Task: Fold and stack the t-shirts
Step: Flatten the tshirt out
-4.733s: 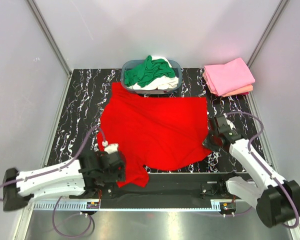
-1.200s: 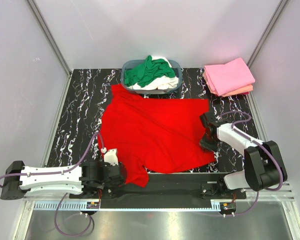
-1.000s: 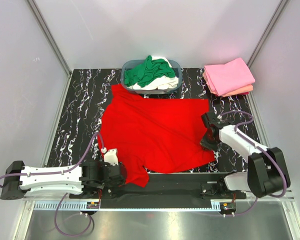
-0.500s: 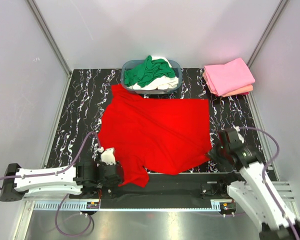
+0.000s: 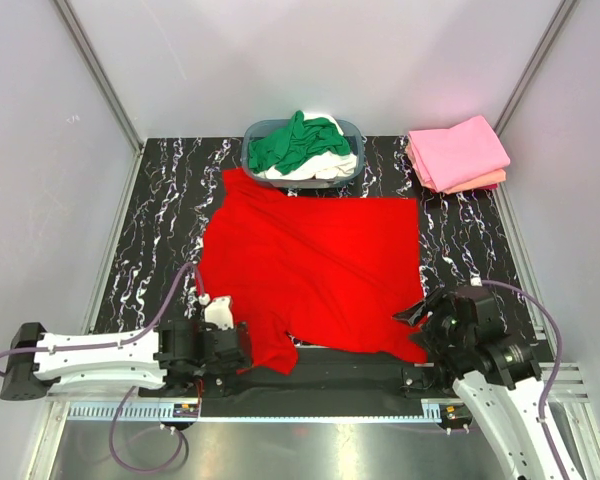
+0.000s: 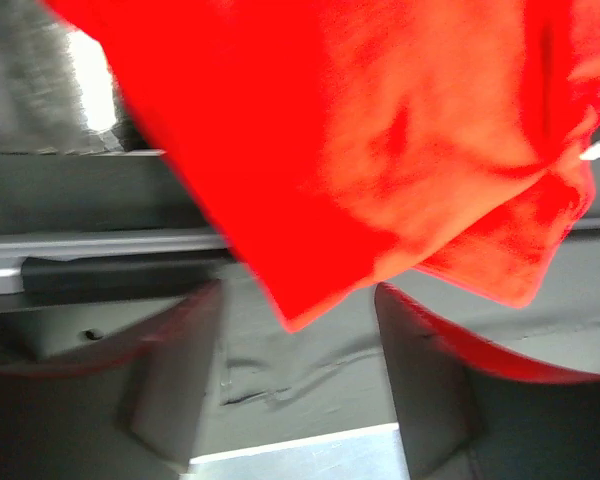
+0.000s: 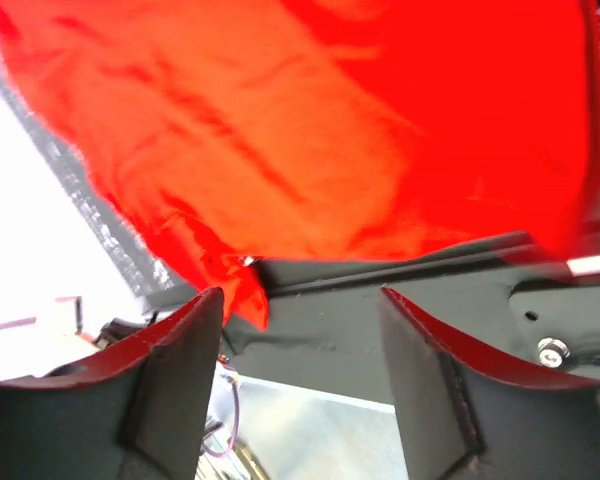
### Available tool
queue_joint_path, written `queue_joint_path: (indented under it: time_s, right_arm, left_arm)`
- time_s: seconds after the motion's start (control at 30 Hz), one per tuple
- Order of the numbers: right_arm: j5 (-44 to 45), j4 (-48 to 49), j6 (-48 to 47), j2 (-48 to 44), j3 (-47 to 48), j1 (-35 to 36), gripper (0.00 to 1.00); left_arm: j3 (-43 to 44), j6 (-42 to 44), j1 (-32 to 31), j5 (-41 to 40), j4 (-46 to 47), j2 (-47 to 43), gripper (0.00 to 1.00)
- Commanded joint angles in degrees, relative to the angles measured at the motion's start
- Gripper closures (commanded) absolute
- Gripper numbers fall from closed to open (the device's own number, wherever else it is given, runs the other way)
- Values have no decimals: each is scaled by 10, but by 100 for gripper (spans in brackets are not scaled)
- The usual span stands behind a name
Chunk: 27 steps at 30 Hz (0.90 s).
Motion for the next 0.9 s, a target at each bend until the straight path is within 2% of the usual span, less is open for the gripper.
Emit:
queue_joint_path:
  time_s: [0.0, 0.17, 0.27, 0.37, 0.4, 0.43, 0.47, 0.53, 0.63, 0.73, 0.87]
  right_arm:
    - [-12, -125, -24, -30, 33, 1, 28]
    - [-19, -126, -28, -34, 26, 1, 27]
    - [-12, -112, -29, 0, 27, 0, 26]
    - [-12, -73, -48, 61, 20, 1, 25]
    - [-10, -56, -51, 73, 19, 1, 24]
    - [-5, -49, -56, 82, 22, 1, 24]
    - [2, -42, -59, 95, 21, 1, 24]
    - [12, -28, -63, 107, 27, 1, 23]
    - [31, -15, -69, 132, 28, 1, 21]
    - [36, 7, -70, 160, 24, 1, 19]
    - [37, 52, -70, 202, 19, 1, 17]
  left_arm:
    - [24, 10, -4, 21, -2, 39, 28]
    - [32, 13, -8, 10, 18, 85, 32]
    - [32, 16, -8, 7, 52, 106, 42]
    - [35, 20, -8, -17, 69, 120, 65]
    - [42, 21, -8, -27, 63, 122, 76]
    - [59, 23, -8, -46, 54, 126, 94]
    - [70, 24, -8, -55, 26, 126, 100]
    - [103, 21, -8, -70, -11, 121, 100]
    - [142, -1, -8, -69, -127, 66, 100]
    - [152, -11, -8, -51, -177, -5, 100]
    - [143, -13, -8, -11, -189, -72, 100]
